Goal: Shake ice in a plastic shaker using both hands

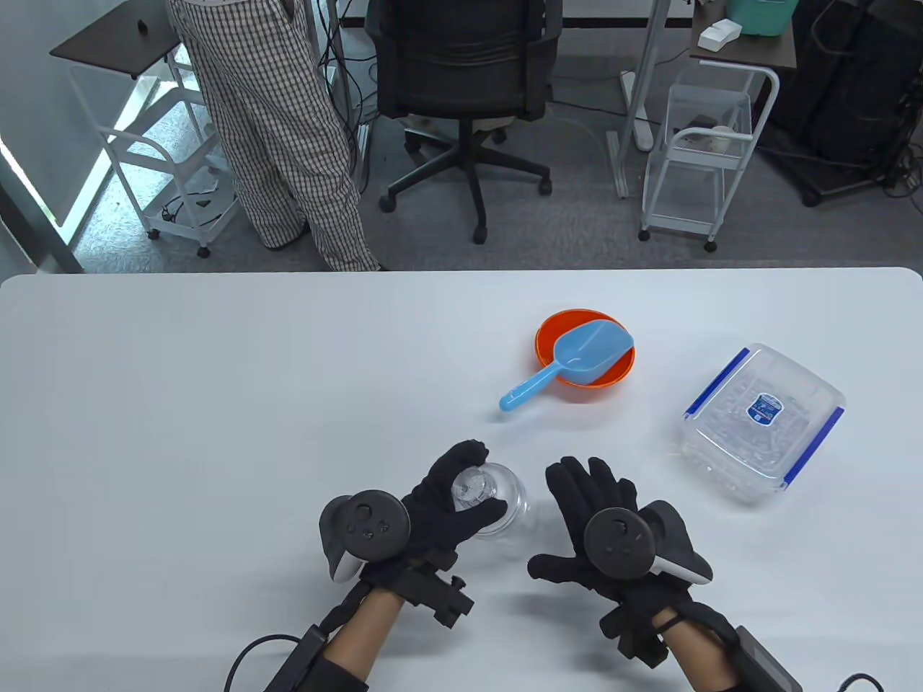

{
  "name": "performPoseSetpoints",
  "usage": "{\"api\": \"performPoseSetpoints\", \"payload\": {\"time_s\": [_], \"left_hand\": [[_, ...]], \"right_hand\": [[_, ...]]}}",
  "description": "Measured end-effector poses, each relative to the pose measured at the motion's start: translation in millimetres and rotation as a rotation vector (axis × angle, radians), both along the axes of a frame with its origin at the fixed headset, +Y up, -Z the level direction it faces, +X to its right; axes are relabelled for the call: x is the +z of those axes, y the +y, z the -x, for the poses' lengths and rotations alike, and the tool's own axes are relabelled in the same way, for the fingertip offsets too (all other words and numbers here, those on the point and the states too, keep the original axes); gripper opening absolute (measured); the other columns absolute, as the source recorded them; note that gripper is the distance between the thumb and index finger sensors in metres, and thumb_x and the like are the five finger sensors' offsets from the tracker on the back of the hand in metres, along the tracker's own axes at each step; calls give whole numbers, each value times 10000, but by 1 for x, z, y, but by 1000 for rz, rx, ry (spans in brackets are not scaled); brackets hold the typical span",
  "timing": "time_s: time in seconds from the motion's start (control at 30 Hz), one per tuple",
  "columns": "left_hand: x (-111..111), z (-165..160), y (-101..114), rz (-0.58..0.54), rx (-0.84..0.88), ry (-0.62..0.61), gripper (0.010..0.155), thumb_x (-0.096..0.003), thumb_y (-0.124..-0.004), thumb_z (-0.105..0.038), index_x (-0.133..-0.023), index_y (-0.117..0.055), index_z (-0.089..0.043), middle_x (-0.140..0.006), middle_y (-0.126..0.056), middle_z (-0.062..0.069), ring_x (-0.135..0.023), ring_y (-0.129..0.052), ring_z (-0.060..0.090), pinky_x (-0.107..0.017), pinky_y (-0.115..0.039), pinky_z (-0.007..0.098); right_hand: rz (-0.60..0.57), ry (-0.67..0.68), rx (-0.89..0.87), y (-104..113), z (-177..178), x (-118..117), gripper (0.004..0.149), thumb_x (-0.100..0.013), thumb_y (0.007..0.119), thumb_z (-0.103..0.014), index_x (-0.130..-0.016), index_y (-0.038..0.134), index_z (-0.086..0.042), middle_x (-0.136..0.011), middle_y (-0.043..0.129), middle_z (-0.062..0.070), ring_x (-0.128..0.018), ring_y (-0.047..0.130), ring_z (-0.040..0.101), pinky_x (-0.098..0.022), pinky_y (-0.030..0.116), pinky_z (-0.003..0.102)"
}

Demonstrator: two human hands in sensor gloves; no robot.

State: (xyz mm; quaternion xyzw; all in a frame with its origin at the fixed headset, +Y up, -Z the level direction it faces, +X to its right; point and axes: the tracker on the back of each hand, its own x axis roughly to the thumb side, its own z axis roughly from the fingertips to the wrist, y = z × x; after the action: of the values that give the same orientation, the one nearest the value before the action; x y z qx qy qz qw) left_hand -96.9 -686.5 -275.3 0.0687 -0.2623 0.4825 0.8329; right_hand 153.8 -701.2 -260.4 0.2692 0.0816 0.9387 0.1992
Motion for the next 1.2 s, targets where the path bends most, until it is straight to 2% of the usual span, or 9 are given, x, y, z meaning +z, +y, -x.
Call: {"api": "performPoseSetpoints", "payload": {"time_s": [0.13,0.27,0.33,0.4,0.5,0.67,0.73,0.87,1.2], "left_hand": [[4,-4,-3,27,77,-39,713,-588,-730,-560,-1086,-288,-303,-1181,-561,193,-1003,-726,533,-682,-745,579],[6,-9,-4,48,129,-88,714,-590,-725,-563,-1086,-279,-307,-1184,-554,190,-1008,-723,530,-688,-744,576],[7,-10,-4,52,137,-84,713,-588,-731,-558,-1085,-283,-308,-1185,-551,191,-1010,-716,533,-689,-738,581],[7,-10,-4,46,132,-91,714,-591,-726,-560,-1085,-280,-302,-1183,-552,194,-1007,-720,533,-686,-743,579],[8,-12,-5,66,135,-96,716,-591,-728,-554,-1087,-286,-286,-1176,-558,211,-994,-724,548,-676,-744,588],[8,-13,-6,65,117,-105,714,-596,-722,-552,-1089,-284,-280,-1175,-556,220,-991,-724,553,-674,-744,590],[8,-15,-7,75,102,-120,714,-610,-702,-536,-1098,-273,-242,-1173,-545,245,-982,-716,574,-666,-740,601],[8,-17,-11,116,111,-112,712,-622,-686,-527,-1103,-260,-221,-1173,-535,258,-981,-706,586,-664,-734,611],[8,-13,-7,168,172,-33,710,-607,-736,-537,-1093,-323,-226,-1148,-598,243,-955,-750,570,-634,-756,611]], "right_hand": [[33,27,-100,-2,4,1,1117,-458,658,-645,-1024,-125,-84,-1149,75,317,-976,166,658,-612,255,810],[-1,33,-100,-2,9,4,1116,-449,678,-636,-1040,-89,-82,-1167,168,289,-996,257,646,-631,315,803],[-13,34,-123,-2,10,5,1116,-445,688,-630,-1047,-60,-61,-1169,226,273,-1007,354,627,-643,386,794],[-23,22,-163,-1,9,6,1091,-439,700,-627,-1071,34,-38,-1156,332,274,-968,546,609,-636,561,748],[-8,12,-226,-1,7,5,1089,-417,712,-637,-1085,143,7,-1131,431,275,-928,637,595,-617,636,711],[6,13,-251,-1,6,5,1081,-419,713,-645,-1089,183,17,-1128,443,271,-938,632,582,-611,642,713],[-4,21,-264,1,8,6,1062,-425,750,-610,-1085,223,35,-1125,413,299,-950,594,593,-614,626,720],[-6,15,-241,3,8,5,1068,-406,785,-597,-1064,281,76,-1074,511,320,-893,719,545,-596,720,649],[-40,4,-234,9,13,6,1081,-403,789,-601,-1052,305,115,-1046,552,343,-859,760,545,-571,751,638]]}}
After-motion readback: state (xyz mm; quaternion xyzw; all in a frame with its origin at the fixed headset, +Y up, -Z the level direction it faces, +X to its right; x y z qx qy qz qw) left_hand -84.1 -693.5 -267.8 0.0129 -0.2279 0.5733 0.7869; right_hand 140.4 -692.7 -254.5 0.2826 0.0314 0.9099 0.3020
